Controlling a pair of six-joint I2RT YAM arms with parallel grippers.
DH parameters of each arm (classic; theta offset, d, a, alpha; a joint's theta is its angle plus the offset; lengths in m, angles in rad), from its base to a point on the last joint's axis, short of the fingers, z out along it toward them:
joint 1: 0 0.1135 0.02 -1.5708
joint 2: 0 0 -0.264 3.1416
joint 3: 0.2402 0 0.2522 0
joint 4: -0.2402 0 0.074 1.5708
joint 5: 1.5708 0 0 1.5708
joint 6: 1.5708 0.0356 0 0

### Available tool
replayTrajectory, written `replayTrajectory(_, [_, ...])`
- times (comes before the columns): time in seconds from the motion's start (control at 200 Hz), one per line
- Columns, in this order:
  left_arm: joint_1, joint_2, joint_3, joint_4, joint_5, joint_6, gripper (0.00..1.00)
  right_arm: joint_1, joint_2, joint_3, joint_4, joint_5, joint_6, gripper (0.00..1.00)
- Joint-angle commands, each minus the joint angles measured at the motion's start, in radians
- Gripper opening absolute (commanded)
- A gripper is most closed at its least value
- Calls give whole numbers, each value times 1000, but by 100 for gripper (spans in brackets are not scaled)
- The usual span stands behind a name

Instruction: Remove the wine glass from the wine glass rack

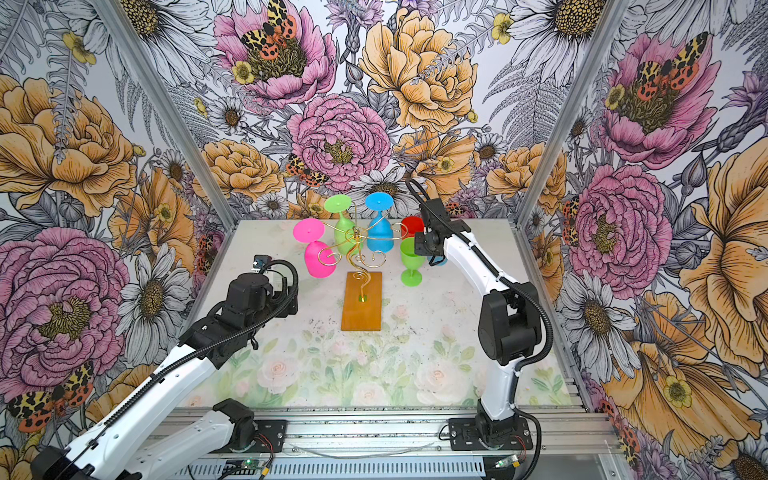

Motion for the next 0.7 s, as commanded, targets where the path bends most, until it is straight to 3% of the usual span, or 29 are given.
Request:
replayTrajectory(0.0, [21,-15,18,31,44,-18,91,7,-14,36,13,4,1,26])
replayTrajectory(0.145, [59,-17,15,51,103,-38,92,8,-43,41,13,-19,0,36])
replayTrajectory(0.4, [177,-15,25,82,288,-72,91,7,-168,3,13,-34,-19,70])
replayTrajectory(0.505, [204,-20,54,90,359,-68,92,6,-234,-41,14,-52,-25,76])
replayTrajectory(0.696, [268,11,143,93,520,-151,91,5,-349,-158,50,-97,-22,77])
